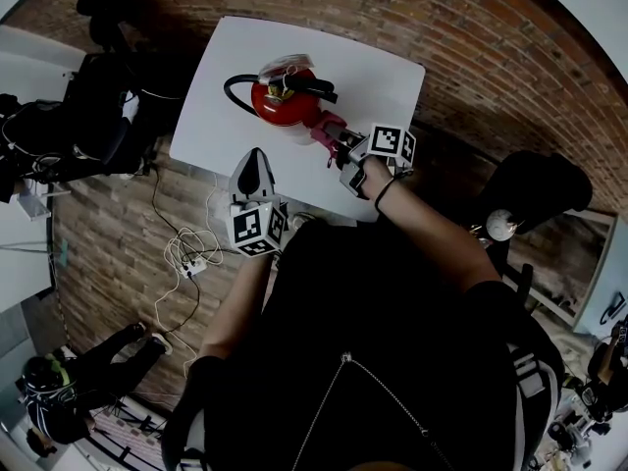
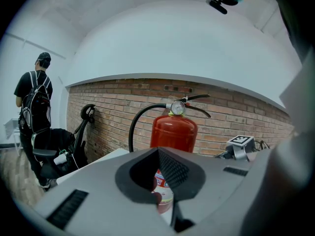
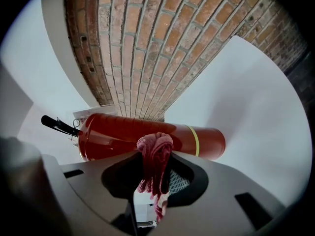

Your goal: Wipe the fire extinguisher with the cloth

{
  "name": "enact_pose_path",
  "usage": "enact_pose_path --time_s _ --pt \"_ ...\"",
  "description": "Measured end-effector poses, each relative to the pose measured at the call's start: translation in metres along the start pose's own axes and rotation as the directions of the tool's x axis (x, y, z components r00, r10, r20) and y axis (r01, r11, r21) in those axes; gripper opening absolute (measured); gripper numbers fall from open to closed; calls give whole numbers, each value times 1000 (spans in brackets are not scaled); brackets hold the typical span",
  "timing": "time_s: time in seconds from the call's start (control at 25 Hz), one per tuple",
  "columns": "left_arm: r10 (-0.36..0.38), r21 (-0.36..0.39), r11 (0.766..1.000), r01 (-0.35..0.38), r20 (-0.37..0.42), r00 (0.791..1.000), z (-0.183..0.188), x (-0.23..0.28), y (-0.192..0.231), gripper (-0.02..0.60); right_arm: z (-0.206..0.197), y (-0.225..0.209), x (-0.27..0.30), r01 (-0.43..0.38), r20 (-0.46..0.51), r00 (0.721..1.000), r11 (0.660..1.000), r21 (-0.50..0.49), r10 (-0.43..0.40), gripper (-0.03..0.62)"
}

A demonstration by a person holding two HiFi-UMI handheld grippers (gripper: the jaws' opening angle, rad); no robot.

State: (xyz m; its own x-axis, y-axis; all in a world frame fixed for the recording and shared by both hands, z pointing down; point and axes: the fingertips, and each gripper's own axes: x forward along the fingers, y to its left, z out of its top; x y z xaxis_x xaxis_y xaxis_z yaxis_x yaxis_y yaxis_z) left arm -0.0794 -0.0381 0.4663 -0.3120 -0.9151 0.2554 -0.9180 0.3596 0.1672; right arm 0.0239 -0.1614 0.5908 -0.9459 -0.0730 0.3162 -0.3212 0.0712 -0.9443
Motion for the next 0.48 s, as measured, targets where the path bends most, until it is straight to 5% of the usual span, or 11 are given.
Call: enact_pose_path --time_s 0.48 --pt "0 -6 1000 0 2 1000 1 4 0 8 7 57 -21 -99 24 995 995 17 99 124"
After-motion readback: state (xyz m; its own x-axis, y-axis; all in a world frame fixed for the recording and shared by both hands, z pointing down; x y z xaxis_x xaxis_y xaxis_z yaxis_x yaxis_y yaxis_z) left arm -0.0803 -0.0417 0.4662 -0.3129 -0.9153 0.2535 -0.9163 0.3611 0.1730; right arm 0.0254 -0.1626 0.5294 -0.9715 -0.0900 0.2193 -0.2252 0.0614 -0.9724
